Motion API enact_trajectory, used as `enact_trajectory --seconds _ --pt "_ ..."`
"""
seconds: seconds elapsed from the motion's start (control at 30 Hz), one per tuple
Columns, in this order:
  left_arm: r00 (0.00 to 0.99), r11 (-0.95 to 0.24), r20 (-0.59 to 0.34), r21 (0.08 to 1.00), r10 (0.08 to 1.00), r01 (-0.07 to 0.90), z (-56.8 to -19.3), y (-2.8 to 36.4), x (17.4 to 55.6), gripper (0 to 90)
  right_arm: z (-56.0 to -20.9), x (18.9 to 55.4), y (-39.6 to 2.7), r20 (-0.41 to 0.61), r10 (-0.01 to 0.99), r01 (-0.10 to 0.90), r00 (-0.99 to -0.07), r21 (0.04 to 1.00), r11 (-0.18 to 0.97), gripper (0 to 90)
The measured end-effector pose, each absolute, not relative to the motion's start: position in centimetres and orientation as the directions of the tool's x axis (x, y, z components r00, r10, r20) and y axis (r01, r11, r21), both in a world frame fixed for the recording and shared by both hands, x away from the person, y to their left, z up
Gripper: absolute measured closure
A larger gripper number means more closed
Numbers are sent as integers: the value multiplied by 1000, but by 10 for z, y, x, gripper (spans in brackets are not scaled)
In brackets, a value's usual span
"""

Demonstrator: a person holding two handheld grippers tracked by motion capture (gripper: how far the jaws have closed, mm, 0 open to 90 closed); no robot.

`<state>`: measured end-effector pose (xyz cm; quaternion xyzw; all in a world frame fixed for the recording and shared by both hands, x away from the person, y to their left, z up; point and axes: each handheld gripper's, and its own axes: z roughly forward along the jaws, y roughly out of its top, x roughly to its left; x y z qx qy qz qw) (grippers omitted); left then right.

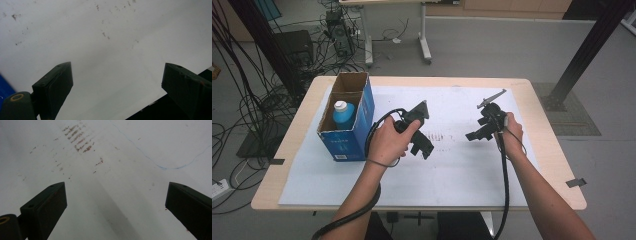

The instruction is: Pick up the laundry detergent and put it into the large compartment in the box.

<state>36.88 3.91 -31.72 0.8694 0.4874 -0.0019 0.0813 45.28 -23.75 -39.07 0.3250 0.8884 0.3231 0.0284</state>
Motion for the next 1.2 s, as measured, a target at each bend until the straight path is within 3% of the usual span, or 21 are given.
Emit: enact_trajectory --seconds 0.87,1.2 --pt "517 -504 -82 138 852 853 -318 42 365 105 -386 446 -237 158 601 560 -783 599 573 34" --pt "519 -505 -85 143 850 851 -315 44 363 105 -376 423 -243 128 621 557 -773 606 568 34"
